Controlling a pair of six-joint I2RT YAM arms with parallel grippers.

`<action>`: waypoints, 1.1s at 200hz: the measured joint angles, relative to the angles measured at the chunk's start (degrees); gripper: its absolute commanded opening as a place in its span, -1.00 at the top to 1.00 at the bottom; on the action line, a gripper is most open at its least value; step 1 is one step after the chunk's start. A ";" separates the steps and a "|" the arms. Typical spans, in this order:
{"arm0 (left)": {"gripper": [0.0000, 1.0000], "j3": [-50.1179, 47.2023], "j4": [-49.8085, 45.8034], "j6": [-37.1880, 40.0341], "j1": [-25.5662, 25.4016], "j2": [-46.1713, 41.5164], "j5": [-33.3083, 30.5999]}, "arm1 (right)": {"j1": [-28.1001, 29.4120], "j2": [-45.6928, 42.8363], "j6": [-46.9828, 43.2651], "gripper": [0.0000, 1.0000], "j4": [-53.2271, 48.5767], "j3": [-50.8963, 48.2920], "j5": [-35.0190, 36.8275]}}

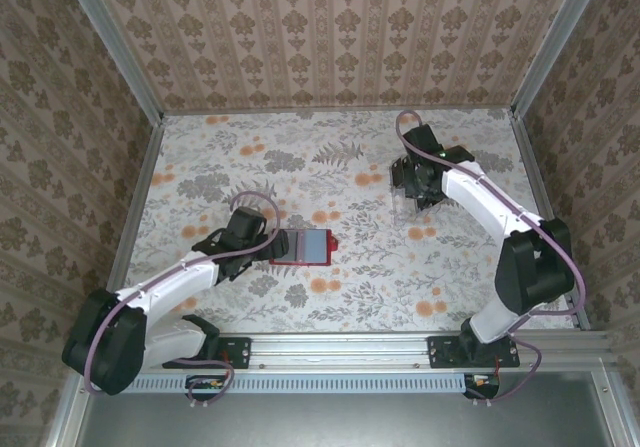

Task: Put the credit cards into the card holder

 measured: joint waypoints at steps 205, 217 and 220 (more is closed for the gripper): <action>-1.00 0.74 0.00 0.42 0.00 0.87 0.37 | -1.42 6.95 -1.84 0.24 0.02 2.49 2.38; -1.00 0.74 0.00 0.42 0.00 0.87 0.37 | -1.60 6.95 -1.84 0.24 0.02 2.49 2.38; -1.00 0.74 0.00 0.42 0.00 0.87 0.37 | -1.64 6.95 -1.84 0.25 0.02 2.49 2.38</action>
